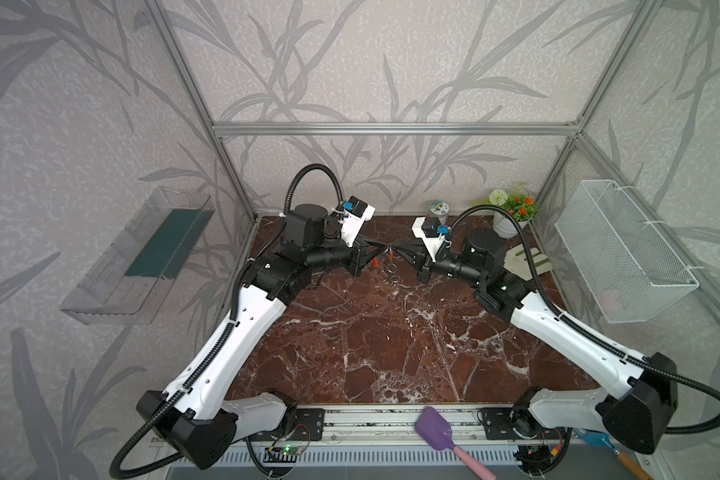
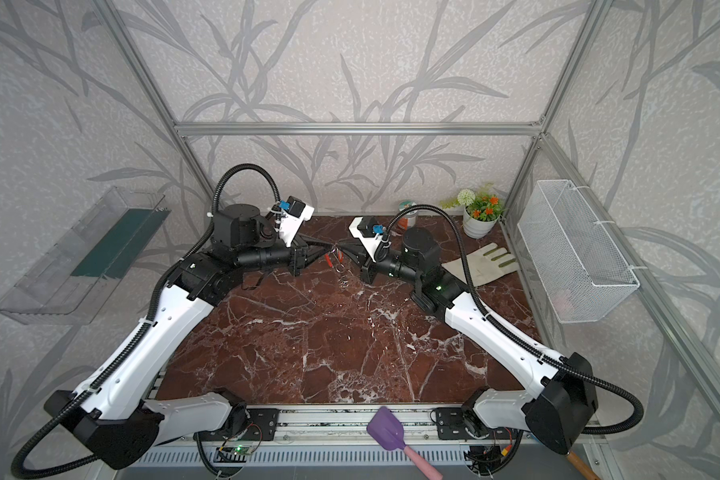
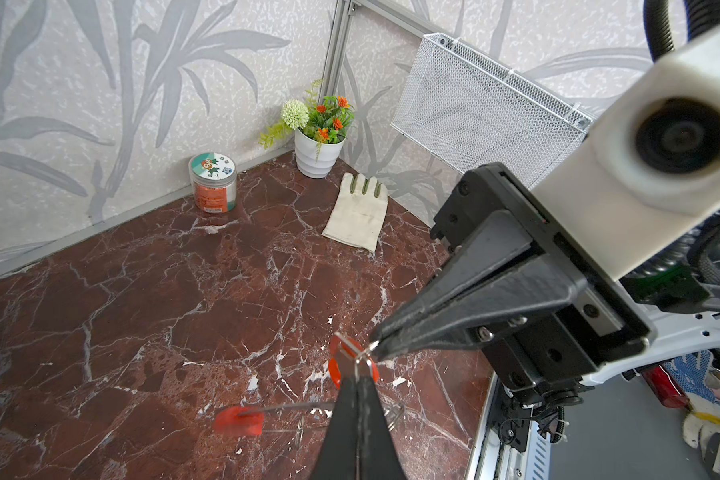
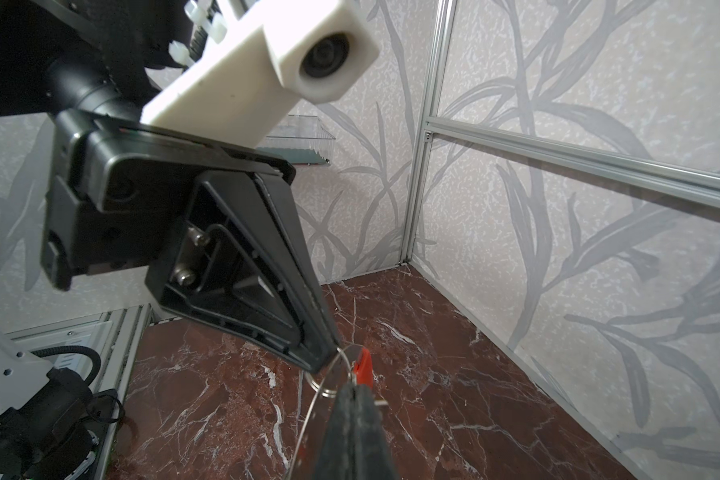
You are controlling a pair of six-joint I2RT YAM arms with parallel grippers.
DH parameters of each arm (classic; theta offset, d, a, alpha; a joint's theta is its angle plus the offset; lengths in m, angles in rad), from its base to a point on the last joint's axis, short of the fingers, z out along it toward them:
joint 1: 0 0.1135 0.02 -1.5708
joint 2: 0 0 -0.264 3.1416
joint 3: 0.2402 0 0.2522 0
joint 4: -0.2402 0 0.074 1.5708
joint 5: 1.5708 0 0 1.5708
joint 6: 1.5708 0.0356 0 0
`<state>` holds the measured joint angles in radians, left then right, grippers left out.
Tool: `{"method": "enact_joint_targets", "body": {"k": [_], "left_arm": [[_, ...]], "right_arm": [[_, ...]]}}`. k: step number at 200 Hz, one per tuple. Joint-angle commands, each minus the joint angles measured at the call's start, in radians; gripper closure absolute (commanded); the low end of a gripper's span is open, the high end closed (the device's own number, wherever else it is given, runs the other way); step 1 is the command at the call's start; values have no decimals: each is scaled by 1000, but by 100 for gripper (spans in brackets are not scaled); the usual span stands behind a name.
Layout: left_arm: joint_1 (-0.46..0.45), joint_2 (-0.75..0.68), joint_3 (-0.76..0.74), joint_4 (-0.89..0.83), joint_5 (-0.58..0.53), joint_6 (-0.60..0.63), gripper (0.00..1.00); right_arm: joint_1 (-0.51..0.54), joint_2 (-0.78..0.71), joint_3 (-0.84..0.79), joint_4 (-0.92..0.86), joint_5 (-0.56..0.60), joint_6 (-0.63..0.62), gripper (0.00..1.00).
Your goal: Put the keys on the keyring
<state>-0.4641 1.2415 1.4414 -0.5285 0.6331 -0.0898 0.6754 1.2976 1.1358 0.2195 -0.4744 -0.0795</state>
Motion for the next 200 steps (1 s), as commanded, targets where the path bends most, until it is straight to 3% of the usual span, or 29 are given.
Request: {"method": "enact_joint_targets", "body": {"k": [1,200], "left_arm": [[-3,-3,24,26,14,-1,100],[-4,10,35,14,-51,-7,100]], "right_arm": [[7,2,2,27,-1,-4,100],[9,-11,-18,29,-76,-9,100]]}}
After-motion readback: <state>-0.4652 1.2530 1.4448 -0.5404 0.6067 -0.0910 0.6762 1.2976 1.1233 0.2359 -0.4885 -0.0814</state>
